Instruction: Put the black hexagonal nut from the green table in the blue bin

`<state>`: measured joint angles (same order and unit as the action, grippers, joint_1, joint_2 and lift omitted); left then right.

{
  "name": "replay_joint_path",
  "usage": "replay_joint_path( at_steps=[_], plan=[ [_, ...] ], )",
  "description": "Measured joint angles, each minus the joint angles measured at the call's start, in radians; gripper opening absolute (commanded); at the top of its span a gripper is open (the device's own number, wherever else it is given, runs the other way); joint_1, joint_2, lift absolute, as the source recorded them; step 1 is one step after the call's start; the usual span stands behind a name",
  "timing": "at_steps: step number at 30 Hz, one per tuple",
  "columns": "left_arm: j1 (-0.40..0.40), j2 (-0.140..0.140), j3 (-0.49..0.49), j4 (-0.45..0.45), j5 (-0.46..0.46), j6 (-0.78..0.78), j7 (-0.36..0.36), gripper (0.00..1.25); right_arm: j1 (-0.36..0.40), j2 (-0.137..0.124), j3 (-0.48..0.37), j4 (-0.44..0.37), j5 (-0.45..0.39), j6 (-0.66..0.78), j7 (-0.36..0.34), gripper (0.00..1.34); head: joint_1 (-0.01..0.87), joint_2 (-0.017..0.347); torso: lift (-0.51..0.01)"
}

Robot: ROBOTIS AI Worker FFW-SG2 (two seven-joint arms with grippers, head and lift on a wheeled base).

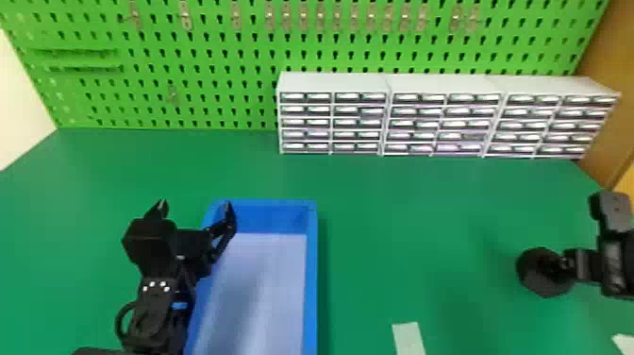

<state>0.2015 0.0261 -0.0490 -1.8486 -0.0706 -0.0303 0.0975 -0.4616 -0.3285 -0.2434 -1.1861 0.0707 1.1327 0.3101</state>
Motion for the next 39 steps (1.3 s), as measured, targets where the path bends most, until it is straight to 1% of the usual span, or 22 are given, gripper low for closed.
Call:
replay_joint_path(
  at_steps=[10,17,22,26,32,39],
  plan=[
    [-0.003,0.000,-0.001,0.002,0.000,0.000,0.000,1.06,-0.005,-0.003,0.019,0.005,0.026,0.010,0.015,0.33,0.657,0.057,-0.095],
    [-0.001,0.000,0.001,0.003,0.000,0.001,0.000,1.06,0.007,0.005,0.001,0.004,0.027,-0.001,0.049,0.33,0.657,0.057,-0.095],
    [0.000,0.000,0.001,0.003,0.000,0.001,0.000,1.05,0.019,0.008,-0.004,-0.015,0.027,-0.001,0.071,0.33,0.657,0.057,-0.095],
    [0.000,0.000,0.001,0.003,0.001,0.001,-0.001,1.05,0.037,0.016,-0.018,-0.056,0.027,-0.001,0.077,0.33,0.657,0.057,-0.095],
    [0.001,0.000,0.002,0.003,0.000,0.000,0.000,1.05,0.068,0.041,-0.060,-0.164,0.027,0.000,0.076,0.33,0.657,0.057,-0.095],
    [0.001,0.000,0.001,0.003,0.000,0.000,0.000,1.05,0.083,0.056,-0.082,-0.266,0.008,-0.006,0.076,0.33,0.657,0.057,-0.095]
  ],
)
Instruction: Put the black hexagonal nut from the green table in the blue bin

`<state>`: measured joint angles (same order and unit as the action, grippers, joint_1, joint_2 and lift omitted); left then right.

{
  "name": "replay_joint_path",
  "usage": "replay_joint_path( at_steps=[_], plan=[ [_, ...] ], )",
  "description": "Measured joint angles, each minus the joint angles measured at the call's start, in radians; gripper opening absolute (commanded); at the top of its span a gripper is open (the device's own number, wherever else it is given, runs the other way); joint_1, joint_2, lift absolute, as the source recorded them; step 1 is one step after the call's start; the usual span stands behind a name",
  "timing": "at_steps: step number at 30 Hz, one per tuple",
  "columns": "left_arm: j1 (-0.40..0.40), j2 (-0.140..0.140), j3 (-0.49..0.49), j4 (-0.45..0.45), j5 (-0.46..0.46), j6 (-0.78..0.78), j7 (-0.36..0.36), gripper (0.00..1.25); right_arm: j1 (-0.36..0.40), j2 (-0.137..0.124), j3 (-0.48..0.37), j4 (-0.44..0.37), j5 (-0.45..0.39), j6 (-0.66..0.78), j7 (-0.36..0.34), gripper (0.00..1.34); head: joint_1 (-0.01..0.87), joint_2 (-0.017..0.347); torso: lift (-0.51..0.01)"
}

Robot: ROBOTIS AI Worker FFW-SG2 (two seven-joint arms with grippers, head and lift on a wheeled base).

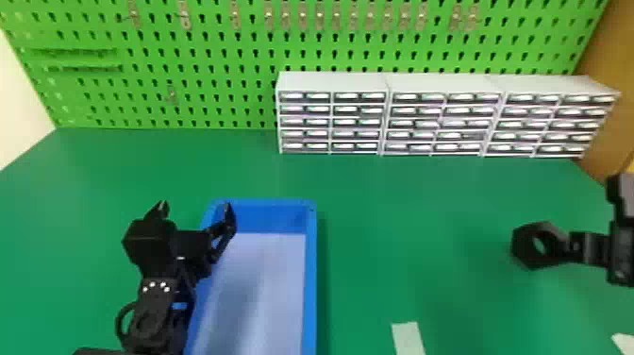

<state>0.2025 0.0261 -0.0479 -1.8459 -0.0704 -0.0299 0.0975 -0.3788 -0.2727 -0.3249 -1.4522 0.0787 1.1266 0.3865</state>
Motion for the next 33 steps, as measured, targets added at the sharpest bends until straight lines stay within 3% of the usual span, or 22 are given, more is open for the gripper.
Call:
replay_joint_path(
  at_steps=[11,23,33],
  plan=[
    [0.000,0.000,-0.003,0.000,0.000,0.000,0.000,1.05,0.026,0.021,-0.015,-0.140,-0.061,-0.014,0.000,0.33,0.657,0.057,-0.095],
    [-0.001,0.000,-0.003,0.000,-0.002,0.000,0.000,1.05,0.059,0.050,-0.017,-0.296,-0.187,-0.130,0.000,0.33,0.657,0.057,-0.095],
    [-0.002,0.000,-0.001,0.000,-0.004,0.000,0.000,1.05,0.064,0.052,0.026,-0.384,-0.287,-0.151,0.000,0.33,0.657,0.057,-0.095]
  ],
)
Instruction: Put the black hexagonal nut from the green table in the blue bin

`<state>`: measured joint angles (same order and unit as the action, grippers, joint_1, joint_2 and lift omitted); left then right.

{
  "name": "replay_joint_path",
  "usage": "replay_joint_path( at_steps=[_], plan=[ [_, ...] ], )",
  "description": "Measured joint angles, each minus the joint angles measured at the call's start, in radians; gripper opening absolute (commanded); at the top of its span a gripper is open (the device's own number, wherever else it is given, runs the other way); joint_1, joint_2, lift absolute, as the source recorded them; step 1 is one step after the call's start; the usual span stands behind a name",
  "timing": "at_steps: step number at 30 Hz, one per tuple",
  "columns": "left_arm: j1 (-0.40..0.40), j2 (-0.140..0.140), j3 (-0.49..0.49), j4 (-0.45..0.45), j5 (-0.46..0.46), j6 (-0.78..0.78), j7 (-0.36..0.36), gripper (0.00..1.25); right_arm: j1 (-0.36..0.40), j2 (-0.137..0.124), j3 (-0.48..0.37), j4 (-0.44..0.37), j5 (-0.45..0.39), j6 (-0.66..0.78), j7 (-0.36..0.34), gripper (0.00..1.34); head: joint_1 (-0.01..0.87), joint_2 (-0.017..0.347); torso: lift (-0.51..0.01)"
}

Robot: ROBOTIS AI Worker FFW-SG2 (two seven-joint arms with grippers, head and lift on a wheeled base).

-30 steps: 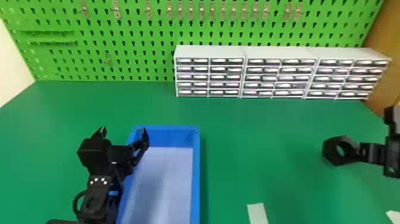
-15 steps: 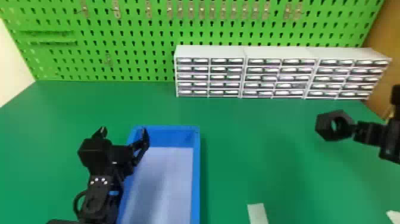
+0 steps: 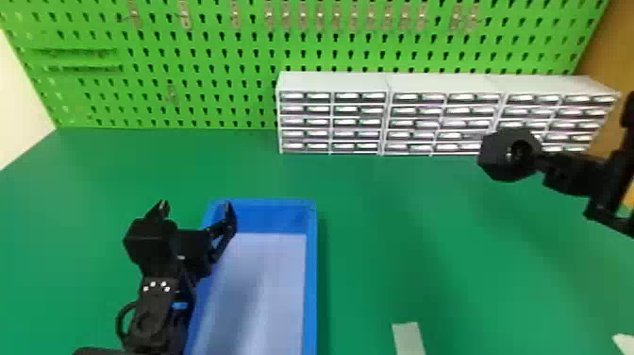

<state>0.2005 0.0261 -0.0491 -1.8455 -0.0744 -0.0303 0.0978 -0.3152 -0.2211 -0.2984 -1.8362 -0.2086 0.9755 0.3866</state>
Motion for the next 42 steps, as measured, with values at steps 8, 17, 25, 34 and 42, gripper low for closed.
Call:
replay_joint_path(
  at_steps=[8,17,25,34,42],
  plan=[
    [-0.005,0.000,0.007,0.000,-0.003,0.000,0.000,1.05,-0.008,-0.012,0.050,-0.024,-0.086,0.011,0.000,0.33,0.657,0.057,-0.095],
    [-0.008,0.000,0.030,-0.001,-0.004,-0.008,0.003,1.05,-0.010,-0.016,0.125,-0.028,-0.157,0.026,0.000,0.33,0.657,0.057,-0.095],
    [-0.008,0.000,0.042,-0.001,-0.006,-0.014,0.015,1.05,-0.013,-0.018,0.191,-0.040,-0.233,0.042,0.000,0.33,0.657,0.057,-0.095],
    [-0.012,0.000,0.049,-0.001,-0.008,-0.014,0.020,1.05,-0.036,-0.027,0.288,-0.041,-0.320,0.077,0.000,0.33,0.657,0.057,-0.095],
    [-0.022,0.000,0.061,-0.001,-0.015,-0.016,0.022,1.05,-0.055,-0.032,0.403,-0.020,-0.389,0.086,0.000,0.33,0.657,0.057,-0.095]
  ],
)
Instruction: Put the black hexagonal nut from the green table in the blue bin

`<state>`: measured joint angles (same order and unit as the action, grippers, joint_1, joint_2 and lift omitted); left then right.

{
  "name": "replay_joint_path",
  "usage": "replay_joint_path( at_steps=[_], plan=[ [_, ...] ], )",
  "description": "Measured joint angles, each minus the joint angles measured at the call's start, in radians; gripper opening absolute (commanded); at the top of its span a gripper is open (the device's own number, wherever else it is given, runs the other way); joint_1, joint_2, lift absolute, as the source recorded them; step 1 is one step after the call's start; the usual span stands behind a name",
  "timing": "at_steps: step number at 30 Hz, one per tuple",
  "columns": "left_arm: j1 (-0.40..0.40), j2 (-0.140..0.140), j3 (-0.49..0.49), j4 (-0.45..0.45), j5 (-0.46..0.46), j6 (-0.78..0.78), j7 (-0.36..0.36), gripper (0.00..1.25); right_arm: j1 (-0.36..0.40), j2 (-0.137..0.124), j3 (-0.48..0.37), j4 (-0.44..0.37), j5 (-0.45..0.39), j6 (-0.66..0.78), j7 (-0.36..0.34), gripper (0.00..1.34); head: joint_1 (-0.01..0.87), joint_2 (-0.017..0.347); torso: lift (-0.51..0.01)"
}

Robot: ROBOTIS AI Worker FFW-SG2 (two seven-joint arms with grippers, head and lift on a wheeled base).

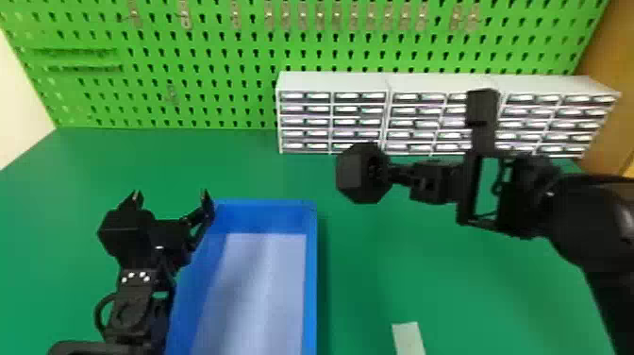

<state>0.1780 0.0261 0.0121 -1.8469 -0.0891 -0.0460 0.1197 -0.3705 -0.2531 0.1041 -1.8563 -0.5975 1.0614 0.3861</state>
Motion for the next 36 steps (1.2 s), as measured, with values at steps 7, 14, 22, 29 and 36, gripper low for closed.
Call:
replay_joint_path(
  at_steps=[7,14,22,29,36],
  plan=[
    [-0.006,0.000,0.012,0.000,-0.006,-0.003,0.000,1.05,-0.030,-0.007,0.118,0.062,-0.097,0.000,-0.001,0.33,0.657,0.057,-0.095],
    [-0.015,0.000,0.017,0.000,-0.011,-0.006,0.000,1.05,-0.067,-0.012,0.233,0.132,-0.180,-0.001,-0.001,0.33,0.657,0.057,-0.095],
    [-0.020,0.000,0.021,0.000,-0.015,-0.006,0.000,1.05,-0.098,-0.012,0.319,0.199,-0.238,0.009,-0.001,0.33,0.657,0.057,-0.095],
    [-0.023,0.000,0.022,0.000,-0.019,-0.008,0.000,1.05,-0.128,-0.010,0.395,0.250,-0.289,0.036,0.000,0.33,0.657,0.057,-0.095],
    [-0.025,0.000,0.022,0.001,-0.025,-0.008,0.000,1.05,-0.153,-0.013,0.457,0.289,-0.348,0.058,0.001,0.42,0.657,0.057,-0.095]
  ],
)
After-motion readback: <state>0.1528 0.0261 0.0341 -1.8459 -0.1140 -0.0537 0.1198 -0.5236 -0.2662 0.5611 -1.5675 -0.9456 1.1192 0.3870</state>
